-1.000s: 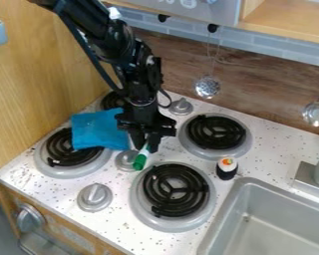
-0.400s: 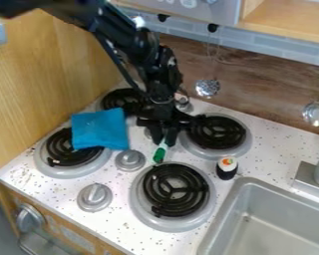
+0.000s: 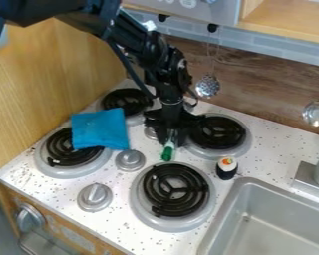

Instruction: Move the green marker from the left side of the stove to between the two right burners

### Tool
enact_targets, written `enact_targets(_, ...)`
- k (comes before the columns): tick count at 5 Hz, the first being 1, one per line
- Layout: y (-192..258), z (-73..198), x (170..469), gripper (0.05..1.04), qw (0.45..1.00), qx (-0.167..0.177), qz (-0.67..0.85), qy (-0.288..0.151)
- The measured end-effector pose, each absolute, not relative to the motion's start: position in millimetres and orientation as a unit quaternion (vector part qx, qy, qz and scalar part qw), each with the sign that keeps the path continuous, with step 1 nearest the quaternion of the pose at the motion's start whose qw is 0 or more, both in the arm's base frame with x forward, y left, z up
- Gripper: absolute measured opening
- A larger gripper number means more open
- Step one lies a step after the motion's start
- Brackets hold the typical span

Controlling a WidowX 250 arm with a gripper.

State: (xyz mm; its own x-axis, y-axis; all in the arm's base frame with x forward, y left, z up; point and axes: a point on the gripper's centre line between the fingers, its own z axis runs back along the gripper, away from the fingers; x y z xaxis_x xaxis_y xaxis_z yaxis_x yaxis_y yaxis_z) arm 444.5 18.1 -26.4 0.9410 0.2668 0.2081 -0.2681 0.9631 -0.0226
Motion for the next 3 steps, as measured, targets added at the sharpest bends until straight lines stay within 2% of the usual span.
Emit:
enact_targets(1,13.4,-27.0,441.2,0.972,0.985,0.004,0.128,-0.112)
enact_targets(2,12.2,-2.3,427.5,1.005,0.983,0.001,0.121,-0.138)
enact_targets(3,9.1,47.5,409.2,1.001,0.980,-0.008,0.092,-0.175)
